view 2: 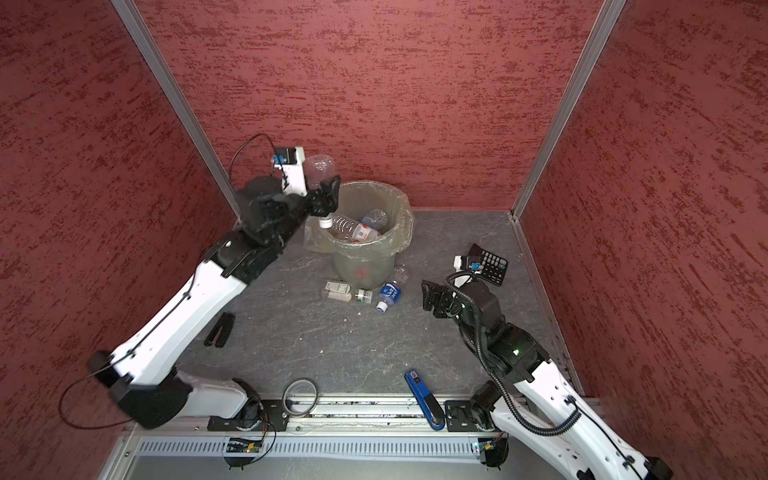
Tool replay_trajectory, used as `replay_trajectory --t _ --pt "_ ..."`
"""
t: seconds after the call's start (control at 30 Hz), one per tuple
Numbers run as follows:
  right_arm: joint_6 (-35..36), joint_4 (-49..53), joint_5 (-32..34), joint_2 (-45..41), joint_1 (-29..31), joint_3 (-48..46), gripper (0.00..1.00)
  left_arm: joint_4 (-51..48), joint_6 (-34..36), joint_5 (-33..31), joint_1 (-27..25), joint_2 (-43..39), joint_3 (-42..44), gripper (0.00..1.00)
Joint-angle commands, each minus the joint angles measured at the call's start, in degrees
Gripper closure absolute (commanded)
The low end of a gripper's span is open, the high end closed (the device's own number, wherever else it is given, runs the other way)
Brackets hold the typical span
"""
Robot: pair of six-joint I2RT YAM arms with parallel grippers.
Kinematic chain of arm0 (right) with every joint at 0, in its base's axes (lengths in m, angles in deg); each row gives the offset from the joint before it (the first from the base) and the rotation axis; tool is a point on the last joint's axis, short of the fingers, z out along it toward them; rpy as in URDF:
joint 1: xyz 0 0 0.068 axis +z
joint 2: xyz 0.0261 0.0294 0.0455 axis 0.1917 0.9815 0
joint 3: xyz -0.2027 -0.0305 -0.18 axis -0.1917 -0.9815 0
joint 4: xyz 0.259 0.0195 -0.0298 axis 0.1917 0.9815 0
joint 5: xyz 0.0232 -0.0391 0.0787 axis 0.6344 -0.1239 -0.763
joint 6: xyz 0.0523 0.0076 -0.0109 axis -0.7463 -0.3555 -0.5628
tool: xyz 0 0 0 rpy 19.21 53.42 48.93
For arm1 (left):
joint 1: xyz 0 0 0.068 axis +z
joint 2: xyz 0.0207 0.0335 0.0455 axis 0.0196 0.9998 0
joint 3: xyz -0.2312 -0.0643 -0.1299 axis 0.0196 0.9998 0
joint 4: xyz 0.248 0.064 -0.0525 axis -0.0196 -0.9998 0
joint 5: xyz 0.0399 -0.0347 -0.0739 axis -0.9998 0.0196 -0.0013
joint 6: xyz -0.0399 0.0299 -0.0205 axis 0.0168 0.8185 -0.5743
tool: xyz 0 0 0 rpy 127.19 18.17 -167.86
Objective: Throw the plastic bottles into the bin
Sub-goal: 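Open the left gripper to drop the Pocari bottle into the bin, then withdraw the left gripper while the right gripper reaches toward the small blue-labelled bottle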
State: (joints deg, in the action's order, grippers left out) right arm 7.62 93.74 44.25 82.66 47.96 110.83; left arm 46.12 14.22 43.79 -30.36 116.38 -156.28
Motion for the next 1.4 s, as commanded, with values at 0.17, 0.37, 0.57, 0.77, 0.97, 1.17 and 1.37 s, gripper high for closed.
replay_trajectory --t 0.17,0.37,0.57,0.77,0.97,1.17,1.37 --pt "-1.1 3.1 2.3 -3.2 -0.1 1.3 0.08 -4.6 -4.8 11.0 3.5 5.3 -6.2 0.00" --pt "-0.8 2.0 1.8 -1.6 -0.1 0.5 0.08 -4.5 -3.7 9.5 2.5 -0.1 -3.1 0.00" --pt "-1.6 0.2 1.5 2.2 -0.1 0.9 0.07 -5.1 -4.6 7.3 1.1 -5.2 2.4 0.01" --pt "-2.7 -2.7 -0.4 3.7 -0.1 0.2 0.05 -3.8 -5.3 6.0 1.0 -12.2 11.9 0.00" --pt "-4.3 -5.0 -2.1 7.5 -0.1 0.1 0.05 -3.8 -7.0 5.2 0.7 -19.6 21.4 0.00" --pt "-5.4 -6.9 -2.3 9.6 -0.1 -0.2 0.01 -6.1 -8.5 4.0 0.3 -26.7 29.9 0.00" --pt "-5.1 -8.9 -3.4 11.5 -0.1 -0.1 0.01 -7.7 -9.7 2.9 0.3 -33.3 38.5 0.01"
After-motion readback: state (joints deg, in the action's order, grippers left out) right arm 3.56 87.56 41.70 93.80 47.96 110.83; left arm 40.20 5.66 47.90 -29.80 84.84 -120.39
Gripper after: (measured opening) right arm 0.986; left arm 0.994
